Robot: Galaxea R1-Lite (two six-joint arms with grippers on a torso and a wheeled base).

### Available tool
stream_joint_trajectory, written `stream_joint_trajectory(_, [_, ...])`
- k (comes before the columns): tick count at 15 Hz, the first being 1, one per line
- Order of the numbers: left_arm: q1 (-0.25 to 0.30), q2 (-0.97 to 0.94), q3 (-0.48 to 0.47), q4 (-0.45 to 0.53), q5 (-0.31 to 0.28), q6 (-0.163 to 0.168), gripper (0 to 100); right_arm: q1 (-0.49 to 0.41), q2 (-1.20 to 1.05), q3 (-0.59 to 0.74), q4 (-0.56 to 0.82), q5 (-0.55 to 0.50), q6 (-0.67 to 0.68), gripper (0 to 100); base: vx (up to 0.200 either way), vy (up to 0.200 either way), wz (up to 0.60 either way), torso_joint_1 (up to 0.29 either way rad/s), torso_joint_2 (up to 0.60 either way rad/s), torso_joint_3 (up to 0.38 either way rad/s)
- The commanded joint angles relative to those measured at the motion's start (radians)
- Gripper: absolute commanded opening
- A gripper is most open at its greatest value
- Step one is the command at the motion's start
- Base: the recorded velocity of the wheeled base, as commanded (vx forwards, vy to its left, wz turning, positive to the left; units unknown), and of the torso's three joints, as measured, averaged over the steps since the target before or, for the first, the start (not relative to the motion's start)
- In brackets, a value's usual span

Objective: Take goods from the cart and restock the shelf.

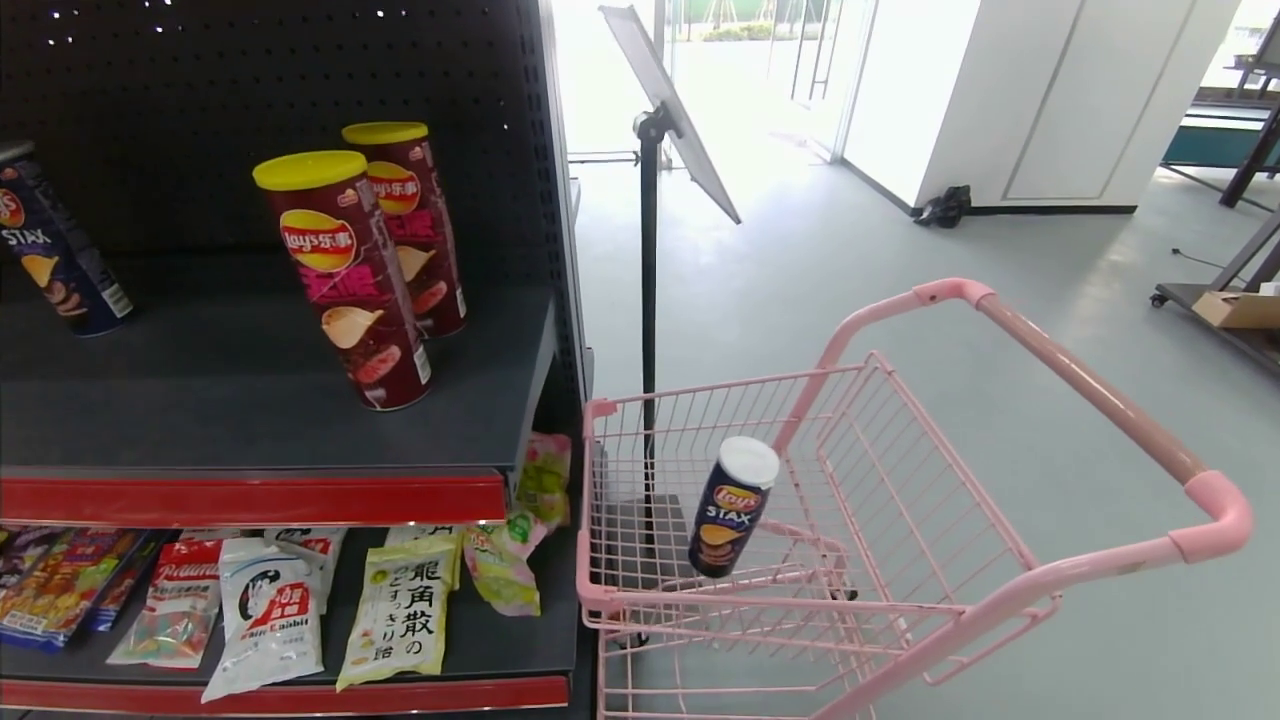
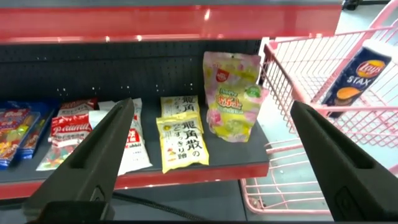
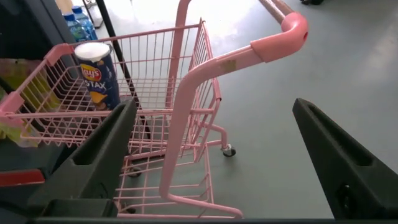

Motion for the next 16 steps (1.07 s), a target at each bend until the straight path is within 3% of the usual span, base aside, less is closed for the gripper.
stream_joint_trajectory(1, [0.000, 0.001, 0.000, 0.000, 0.000, 0.000, 100, 0.000, 0.001, 0.000, 0.000, 0.000, 0.000, 100, 0.000, 0.000, 0.00, -0.222, 0.52, 0.315])
stream_joint_trajectory(10, [0.000, 0.001, 0.000, 0.000, 0.000, 0.000, 100, 0.000, 0.001, 0.000, 0.000, 0.000, -0.001, 100, 0.000, 0.000, 0.00, -0.198, 0.52, 0.320])
stream_joint_trajectory(16, [0.000, 0.001, 0.000, 0.000, 0.002, 0.000, 100, -0.003, 0.020, 0.000, 0.000, 0.002, -0.006, 100, 0.000, 0.000, 0.00, -0.026, 0.07, 0.052])
